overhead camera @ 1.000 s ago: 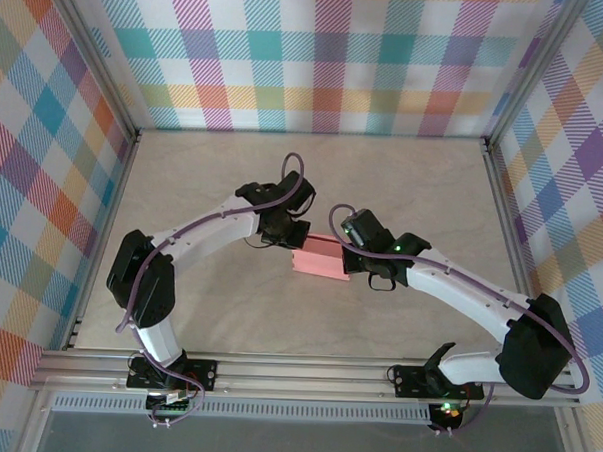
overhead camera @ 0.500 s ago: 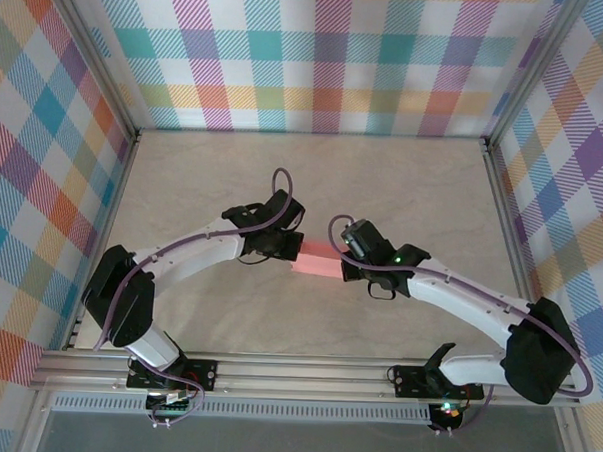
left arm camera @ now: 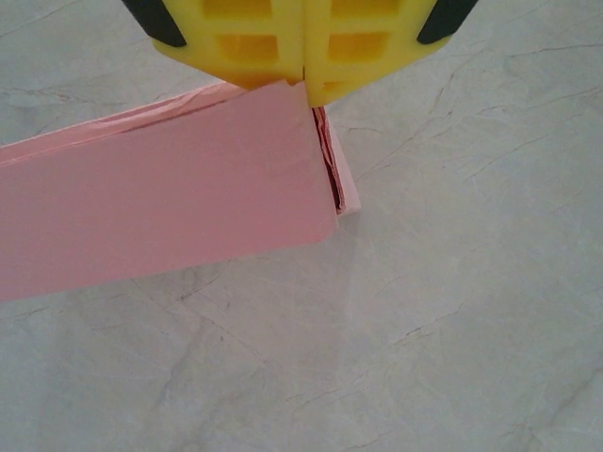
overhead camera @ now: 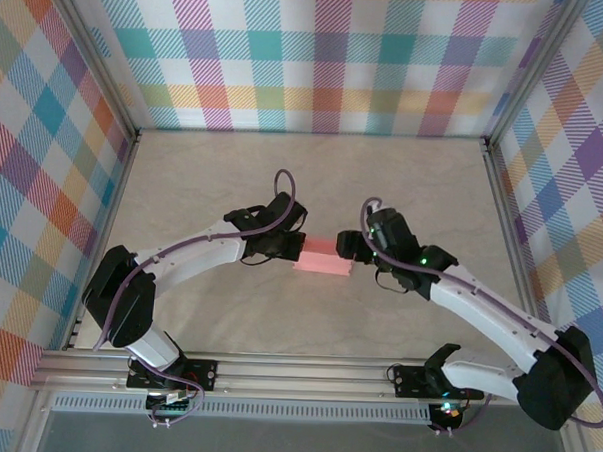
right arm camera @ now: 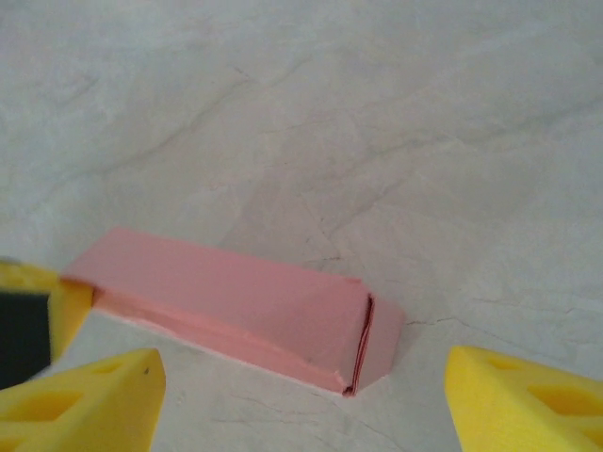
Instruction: Fold the paper box
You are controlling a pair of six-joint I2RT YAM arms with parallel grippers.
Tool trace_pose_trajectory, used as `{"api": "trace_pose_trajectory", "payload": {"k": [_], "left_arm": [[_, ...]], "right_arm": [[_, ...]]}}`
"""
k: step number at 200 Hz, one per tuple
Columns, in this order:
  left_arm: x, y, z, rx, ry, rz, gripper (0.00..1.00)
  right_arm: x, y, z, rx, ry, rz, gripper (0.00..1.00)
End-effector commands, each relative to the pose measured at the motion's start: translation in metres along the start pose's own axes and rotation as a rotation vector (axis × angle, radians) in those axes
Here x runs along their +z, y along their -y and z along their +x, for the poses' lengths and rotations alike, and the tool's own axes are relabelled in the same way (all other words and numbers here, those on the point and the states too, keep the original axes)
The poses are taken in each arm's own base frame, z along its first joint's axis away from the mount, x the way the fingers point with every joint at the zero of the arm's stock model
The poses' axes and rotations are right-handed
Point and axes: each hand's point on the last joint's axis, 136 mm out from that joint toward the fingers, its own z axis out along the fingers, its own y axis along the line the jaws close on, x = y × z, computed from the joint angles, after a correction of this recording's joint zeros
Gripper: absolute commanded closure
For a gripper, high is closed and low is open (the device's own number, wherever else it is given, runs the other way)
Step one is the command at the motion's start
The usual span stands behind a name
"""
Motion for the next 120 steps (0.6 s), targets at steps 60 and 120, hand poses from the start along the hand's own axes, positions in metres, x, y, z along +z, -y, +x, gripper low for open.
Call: {"api": "trace_pose_trajectory", "payload": {"k": [60,120], "left_arm": [[0.007,-0.006,0.023,0.039,-0.049,-0.018,0.92],[-0.004,-0.002,0.017,0.045,-0.015,0.013,0.62]], "right_arm": [[0.038,-0.002,0.026,0.345,-0.224,-0.138,0.33],[0.052,0.011,0.043,0.352,-0.252,-0.094,0.44]]}}
